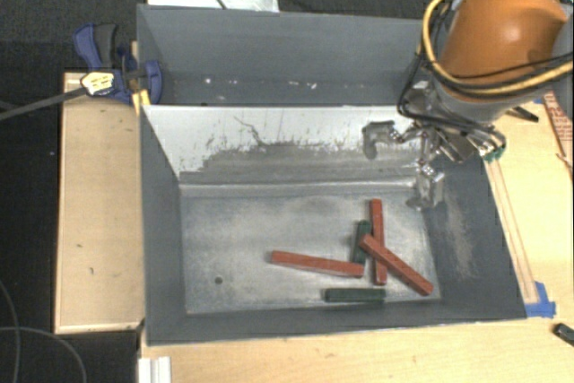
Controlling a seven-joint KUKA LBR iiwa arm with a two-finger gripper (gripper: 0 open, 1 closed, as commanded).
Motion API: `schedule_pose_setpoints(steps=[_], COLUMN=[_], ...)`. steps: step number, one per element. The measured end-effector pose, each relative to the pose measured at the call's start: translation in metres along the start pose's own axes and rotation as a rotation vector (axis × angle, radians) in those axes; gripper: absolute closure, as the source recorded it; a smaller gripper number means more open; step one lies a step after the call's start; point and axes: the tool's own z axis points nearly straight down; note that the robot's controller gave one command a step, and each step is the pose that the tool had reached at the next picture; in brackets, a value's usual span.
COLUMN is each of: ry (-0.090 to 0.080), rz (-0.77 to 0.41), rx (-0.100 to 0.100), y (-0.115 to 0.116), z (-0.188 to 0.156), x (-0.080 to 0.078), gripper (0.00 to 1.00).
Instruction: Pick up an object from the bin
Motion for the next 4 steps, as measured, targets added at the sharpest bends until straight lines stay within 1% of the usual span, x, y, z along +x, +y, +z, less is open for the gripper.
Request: schedule_pose_setpoints(steps=[1,2,3,4], ry=[0.006,-0.001,-0.002,-0.002], rz=[-0.229,-0.53,-0.524,-0.604], rx=[-0.006,0.0,0.002,0.006], y=[0.007,-0.008,-0.009,-0.015], z=[0.129,0.174,0.173,0.014], x=[0.016,-0.001,-0.002,0.045], gripper=[0.0,0.0,1.0,1.0])
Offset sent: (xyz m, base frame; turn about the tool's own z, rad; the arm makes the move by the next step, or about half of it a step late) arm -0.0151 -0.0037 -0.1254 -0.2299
